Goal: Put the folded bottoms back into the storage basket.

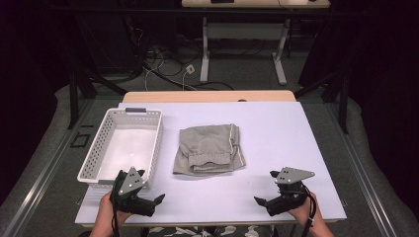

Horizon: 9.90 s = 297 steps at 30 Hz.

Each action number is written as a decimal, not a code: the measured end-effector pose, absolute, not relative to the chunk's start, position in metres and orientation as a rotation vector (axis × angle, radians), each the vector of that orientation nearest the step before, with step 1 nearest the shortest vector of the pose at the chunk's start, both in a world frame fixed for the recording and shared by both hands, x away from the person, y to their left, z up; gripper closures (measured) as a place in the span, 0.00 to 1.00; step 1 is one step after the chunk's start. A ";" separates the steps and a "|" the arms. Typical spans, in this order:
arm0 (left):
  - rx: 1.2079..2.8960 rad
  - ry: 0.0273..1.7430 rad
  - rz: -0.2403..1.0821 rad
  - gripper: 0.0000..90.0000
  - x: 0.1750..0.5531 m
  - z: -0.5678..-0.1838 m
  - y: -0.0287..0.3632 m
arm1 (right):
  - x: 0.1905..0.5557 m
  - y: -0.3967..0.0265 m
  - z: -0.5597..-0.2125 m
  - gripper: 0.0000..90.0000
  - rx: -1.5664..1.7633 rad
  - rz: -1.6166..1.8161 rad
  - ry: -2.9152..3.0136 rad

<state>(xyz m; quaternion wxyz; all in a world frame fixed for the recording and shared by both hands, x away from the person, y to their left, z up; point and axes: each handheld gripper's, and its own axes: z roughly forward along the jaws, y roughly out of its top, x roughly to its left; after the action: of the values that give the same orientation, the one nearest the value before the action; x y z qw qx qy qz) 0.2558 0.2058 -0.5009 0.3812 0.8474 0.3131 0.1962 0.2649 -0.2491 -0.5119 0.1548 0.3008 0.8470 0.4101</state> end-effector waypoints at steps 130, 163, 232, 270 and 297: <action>2.195 0.954 0.385 0.00 0.377 -0.517 0.100 | 0.396 -0.179 -0.519 0.00 1.147 1.092 2.485; 2.217 1.181 0.238 0.08 0.425 -0.546 0.096 | 0.434 -0.172 -0.543 0.23 1.353 1.023 2.417; 2.128 0.985 0.123 0.80 0.416 -0.538 0.099 | 0.418 -0.161 -0.536 0.84 1.309 1.074 2.388; 2.064 0.890 0.226 0.80 0.403 -0.508 0.101 | 0.404 -0.167 -0.505 0.84 1.223 1.148 2.313; 2.014 0.846 0.270 0.81 0.392 -0.488 0.104 | 0.391 -0.166 -0.481 0.84 1.149 1.191 2.280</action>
<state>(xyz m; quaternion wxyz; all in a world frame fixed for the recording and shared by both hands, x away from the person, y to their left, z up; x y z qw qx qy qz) 0.3925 0.1042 -0.4875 0.4532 0.8156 0.3428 0.1095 0.3908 -0.1660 -0.4808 0.1615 0.4024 0.7987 0.4171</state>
